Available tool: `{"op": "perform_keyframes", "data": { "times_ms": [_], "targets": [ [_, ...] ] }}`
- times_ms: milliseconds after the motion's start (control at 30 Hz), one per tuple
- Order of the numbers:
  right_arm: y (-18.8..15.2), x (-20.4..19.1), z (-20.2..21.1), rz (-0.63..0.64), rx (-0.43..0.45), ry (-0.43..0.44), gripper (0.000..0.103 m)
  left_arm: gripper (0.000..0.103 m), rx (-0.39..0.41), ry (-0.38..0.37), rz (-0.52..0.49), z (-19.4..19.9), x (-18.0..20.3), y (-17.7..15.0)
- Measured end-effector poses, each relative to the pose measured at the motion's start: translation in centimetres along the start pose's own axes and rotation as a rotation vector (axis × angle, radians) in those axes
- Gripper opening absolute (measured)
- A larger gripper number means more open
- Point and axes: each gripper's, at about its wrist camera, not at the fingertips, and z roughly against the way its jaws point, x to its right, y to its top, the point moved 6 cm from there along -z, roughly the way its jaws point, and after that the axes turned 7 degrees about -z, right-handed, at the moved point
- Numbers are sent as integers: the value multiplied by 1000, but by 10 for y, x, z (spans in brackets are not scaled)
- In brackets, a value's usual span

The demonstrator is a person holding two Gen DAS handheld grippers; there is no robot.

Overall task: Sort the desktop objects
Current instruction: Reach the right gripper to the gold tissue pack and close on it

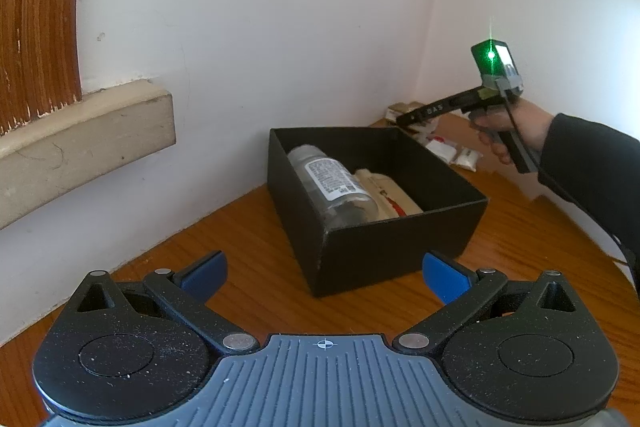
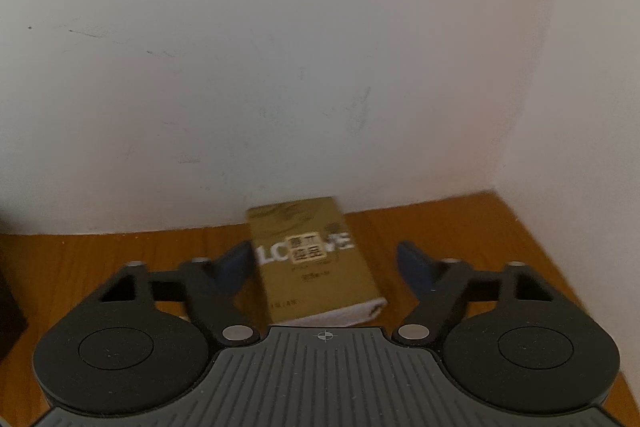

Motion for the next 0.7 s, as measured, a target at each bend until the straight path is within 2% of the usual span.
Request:
{"op": "perform_keyframes", "data": {
  "times_ms": [67,333,700],
  "targets": [
    [-1,0,2,-3,2,18,52,103,1,1,1,1,0,0],
    [-6,3,25,-1,16,-4,52,103,2,0,5,1,-2,1],
    [-33,-22,113,23,21,-23,52,103,26,4,-11,9,3,7]
  ]
}}
